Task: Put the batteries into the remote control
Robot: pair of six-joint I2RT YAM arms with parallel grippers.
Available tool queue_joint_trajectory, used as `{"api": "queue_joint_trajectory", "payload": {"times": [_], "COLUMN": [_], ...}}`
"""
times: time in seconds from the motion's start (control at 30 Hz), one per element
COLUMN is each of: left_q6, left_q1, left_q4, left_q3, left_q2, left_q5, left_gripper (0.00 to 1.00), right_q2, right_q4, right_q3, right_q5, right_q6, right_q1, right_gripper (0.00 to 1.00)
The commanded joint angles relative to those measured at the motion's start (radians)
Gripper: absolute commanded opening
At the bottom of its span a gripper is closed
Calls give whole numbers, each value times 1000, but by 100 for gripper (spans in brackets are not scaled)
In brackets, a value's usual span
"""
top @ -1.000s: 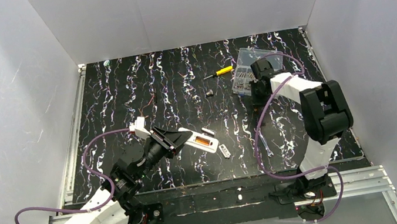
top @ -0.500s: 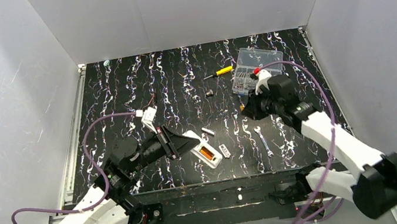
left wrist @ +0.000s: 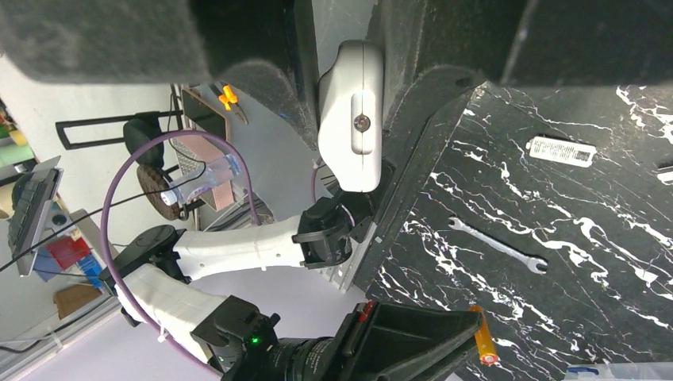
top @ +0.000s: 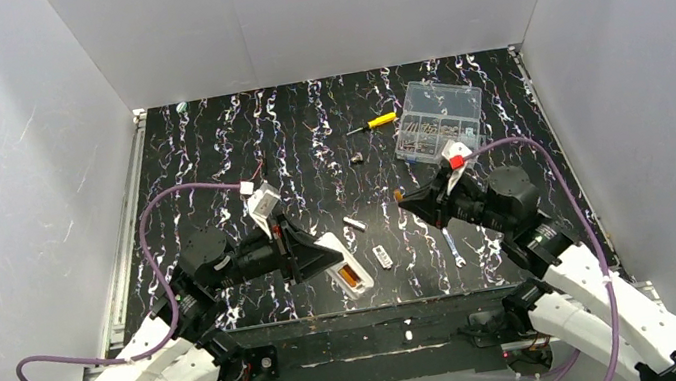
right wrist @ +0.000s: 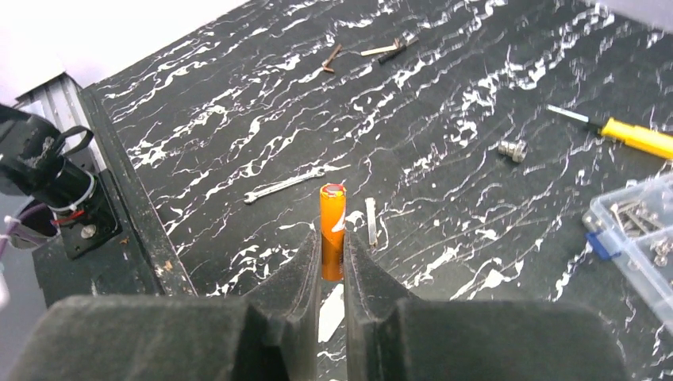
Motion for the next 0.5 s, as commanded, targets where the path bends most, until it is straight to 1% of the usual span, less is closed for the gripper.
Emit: {"api": "queue_joint_trajectory", "payload": {"times": [0.0,0.1,0.2,0.27,0.3,0.37,0.47], "left_q6": [56,51,49,45,40,23,-10], "left_q1": [-1,-1,0,-2,0,-1,-1], "left_q4": [54,72,63,44,34,20,4], "left_q3": [51,48,48,48,46,40,25], "left_q2": [-14,-16,-20,-21,-24,-28,-43], "left_q5": [66,76,73,63,53,27,-33], "left_gripper": [0,0,0,0,0,0,0], "right_q2": [-55,-74,-74,-54,-33,35,166], "right_q4": [143,153,151,127,96,-65,-263], "right_q3": [-52,-68,-73,-58,-35,36,136], "right_q5": [-74,-106,-103,-65,-28,80,170], "right_q6": [-90,-112,-113,-58,-16,55,113], "right_q1": [8,10,10,10,10,10,10], "right_gripper": [1,1,1,1,1,1,1]}}
